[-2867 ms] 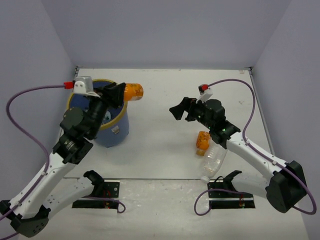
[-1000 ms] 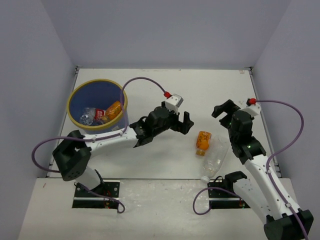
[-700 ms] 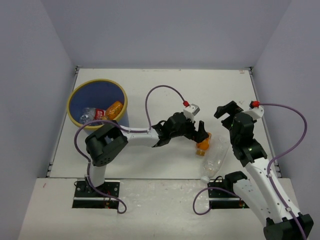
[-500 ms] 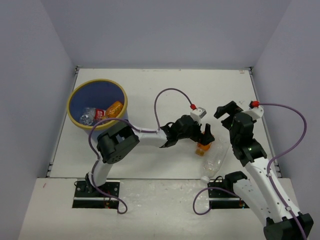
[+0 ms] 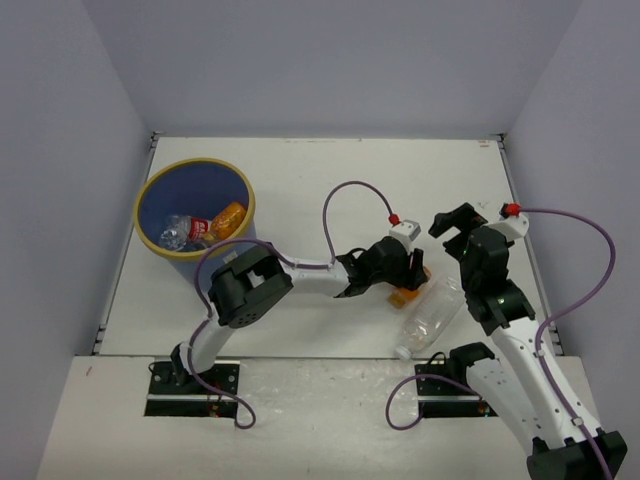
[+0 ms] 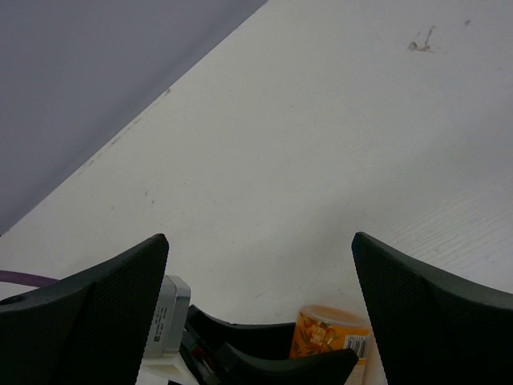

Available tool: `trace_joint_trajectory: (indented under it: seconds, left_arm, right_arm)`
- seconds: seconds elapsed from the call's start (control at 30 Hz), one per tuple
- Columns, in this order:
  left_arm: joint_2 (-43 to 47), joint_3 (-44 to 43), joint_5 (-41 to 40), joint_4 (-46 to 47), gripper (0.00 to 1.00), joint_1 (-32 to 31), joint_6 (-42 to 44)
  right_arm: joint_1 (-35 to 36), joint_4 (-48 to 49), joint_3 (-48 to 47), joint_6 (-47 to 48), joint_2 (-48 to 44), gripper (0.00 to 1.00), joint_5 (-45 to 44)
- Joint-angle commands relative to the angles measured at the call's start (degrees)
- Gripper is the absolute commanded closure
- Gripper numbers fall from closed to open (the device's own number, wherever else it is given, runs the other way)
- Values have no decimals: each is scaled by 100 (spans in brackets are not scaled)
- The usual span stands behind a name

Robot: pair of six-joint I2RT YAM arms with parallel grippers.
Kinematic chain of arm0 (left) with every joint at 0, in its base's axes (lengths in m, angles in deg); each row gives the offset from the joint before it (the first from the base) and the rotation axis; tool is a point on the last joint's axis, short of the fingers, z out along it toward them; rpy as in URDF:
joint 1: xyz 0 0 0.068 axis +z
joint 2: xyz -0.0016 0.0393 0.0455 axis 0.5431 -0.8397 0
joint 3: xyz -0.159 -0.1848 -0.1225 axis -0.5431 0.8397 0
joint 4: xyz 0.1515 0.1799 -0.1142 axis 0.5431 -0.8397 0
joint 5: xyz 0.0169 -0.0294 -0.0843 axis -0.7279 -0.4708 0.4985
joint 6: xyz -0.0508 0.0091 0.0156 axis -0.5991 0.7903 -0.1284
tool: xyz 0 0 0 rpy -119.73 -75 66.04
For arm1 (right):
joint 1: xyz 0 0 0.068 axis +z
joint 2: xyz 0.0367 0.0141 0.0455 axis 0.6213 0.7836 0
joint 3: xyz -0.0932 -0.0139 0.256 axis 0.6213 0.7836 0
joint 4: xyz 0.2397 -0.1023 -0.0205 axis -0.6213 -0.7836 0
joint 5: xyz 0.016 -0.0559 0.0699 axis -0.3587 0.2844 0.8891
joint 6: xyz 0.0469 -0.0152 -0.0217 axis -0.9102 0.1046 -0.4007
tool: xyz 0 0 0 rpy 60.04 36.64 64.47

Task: Put the plastic bottles in the bin

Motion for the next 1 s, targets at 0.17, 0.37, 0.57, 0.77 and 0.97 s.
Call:
trace_joint_trajectory:
  seconds: [0.17, 0.37, 0.57, 0.77, 0.97]
  left_arm:
    - [662, -146, -955, -635, 100, -87, 496]
    - [1738, -230, -2432, -1316, 100, -73, 1180]
    - [3496, 16, -3712, -1529, 100, -66, 1876]
    - [5436, 664, -5455, -1326, 99, 178, 2527]
    - [6677, 1275, -5791, -2332, 93, 1743, 1878]
  right_arm:
    - [-26, 92, -16, 22, -48, 1, 20]
    - [-32, -21, -37, 7, -174, 1, -32]
    - [-35, -204, -111, -81, -147, 1, -91]
    - [-35, -549, -165, -244, 78, 1, -148]
    - [-44, -934, -225, -494, 130, 1, -402]
